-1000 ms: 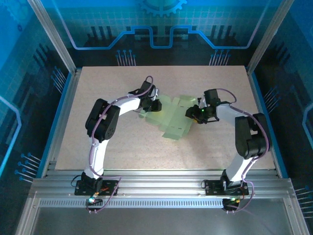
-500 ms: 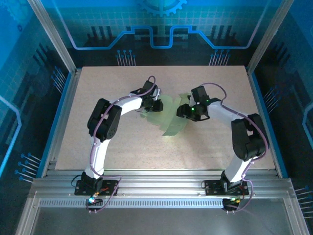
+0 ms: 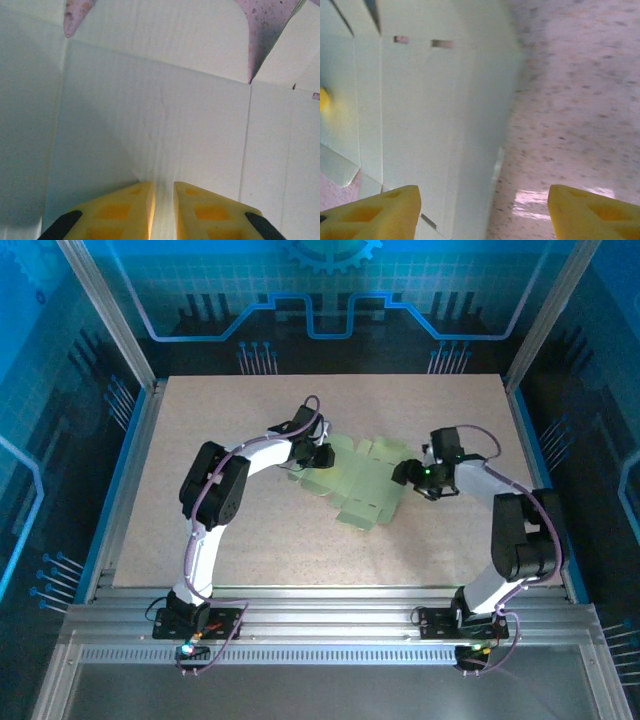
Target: Fold the paper box
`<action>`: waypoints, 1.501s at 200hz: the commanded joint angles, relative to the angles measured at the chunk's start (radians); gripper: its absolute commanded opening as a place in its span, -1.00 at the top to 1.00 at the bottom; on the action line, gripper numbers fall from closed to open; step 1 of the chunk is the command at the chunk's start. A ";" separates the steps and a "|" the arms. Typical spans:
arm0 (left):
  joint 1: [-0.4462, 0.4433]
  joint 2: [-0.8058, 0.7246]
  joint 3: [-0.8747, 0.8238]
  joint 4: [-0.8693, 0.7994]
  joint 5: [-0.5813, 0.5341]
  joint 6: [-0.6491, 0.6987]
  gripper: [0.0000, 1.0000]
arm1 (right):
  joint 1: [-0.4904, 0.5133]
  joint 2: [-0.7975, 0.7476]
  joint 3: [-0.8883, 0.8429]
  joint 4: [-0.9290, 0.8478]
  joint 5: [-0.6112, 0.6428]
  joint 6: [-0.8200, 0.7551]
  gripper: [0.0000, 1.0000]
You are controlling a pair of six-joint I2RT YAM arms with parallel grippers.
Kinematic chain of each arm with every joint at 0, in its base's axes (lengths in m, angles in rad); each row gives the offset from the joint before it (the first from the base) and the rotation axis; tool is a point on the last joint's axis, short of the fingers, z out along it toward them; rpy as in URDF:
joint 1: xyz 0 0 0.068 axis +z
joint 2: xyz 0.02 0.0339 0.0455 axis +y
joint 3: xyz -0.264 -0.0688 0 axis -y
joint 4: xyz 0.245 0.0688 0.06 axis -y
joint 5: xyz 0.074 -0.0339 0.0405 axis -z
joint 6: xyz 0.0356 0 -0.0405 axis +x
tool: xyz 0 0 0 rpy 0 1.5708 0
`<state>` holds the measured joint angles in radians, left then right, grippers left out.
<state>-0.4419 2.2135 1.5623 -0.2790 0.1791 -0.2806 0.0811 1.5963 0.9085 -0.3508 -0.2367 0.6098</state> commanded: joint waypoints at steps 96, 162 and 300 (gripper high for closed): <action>-0.015 0.061 -0.021 -0.083 -0.003 0.023 0.60 | -0.079 0.074 -0.085 0.194 -0.271 0.070 0.84; -0.015 0.060 -0.033 -0.075 0.003 0.021 0.60 | 0.005 0.140 0.022 0.173 -0.282 0.045 0.91; -0.015 0.071 -0.038 -0.065 0.021 0.020 0.59 | 0.069 0.228 0.110 0.094 -0.225 -0.044 0.74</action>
<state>-0.4423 2.2135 1.5616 -0.2752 0.1787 -0.2779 0.1238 1.7954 0.9928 -0.2531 -0.4252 0.6033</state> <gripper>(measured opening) 0.205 0.131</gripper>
